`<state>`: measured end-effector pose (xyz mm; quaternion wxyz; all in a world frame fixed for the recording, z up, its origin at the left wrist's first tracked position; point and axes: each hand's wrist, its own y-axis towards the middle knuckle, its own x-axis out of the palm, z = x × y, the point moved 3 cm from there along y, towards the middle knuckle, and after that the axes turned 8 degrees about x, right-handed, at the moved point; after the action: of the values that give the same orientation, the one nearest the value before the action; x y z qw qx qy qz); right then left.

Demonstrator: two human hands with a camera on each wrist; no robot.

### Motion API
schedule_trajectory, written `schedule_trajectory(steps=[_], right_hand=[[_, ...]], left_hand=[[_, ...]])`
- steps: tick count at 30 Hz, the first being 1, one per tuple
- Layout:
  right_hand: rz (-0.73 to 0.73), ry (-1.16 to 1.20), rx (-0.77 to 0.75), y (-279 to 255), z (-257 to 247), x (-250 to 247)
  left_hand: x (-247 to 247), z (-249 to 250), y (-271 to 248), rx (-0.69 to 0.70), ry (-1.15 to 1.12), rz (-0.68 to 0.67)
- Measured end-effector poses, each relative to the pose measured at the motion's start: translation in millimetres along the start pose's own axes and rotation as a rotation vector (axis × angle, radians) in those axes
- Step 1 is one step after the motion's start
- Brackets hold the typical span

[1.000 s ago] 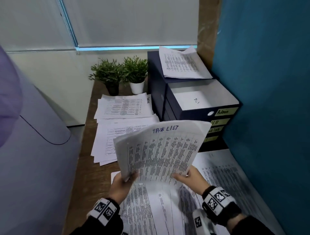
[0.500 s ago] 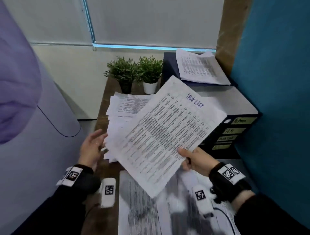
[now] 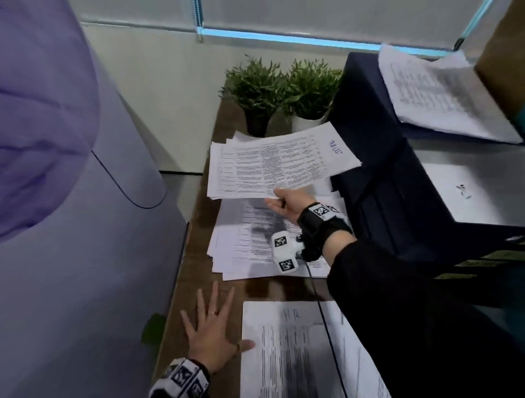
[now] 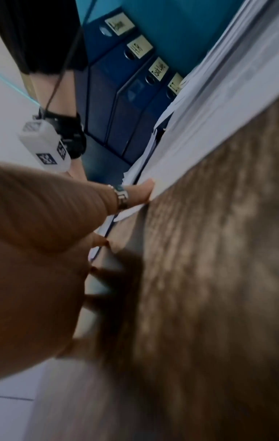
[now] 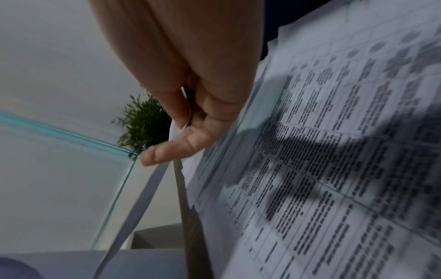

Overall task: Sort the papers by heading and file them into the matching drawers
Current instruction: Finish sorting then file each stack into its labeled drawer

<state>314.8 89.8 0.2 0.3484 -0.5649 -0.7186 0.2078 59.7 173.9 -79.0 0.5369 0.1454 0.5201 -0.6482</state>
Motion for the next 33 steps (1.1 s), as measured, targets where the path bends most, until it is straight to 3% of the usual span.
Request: schedule_trajectory(steps=[8,13,17,19,25,33], right_hand=[[0.049,0.085,-0.029,75,18,-18],[-0.044,0.216,-0.002,96,-1,-22],[-0.049,0.258,0.066,109,-16,-15],[-0.091,0.206,0.090,110,-18,-11],[-0.117,0.049,0.122,67,-11,-15],[-0.162,-0.222,-0.057,-75,2,-65]], left_hand=[[3,-8,12,-0.063,0.044,-0.137],[11,-17,13,-0.066,0.021,0.056],[10,-17,14,-0.084,-0.014,0.108],[6,-10,13,-0.114,-0.037,0.041],[1,-6,7,-0.051,0.000,-0.084],[5,-5,0,0.030,0.031,-0.007]])
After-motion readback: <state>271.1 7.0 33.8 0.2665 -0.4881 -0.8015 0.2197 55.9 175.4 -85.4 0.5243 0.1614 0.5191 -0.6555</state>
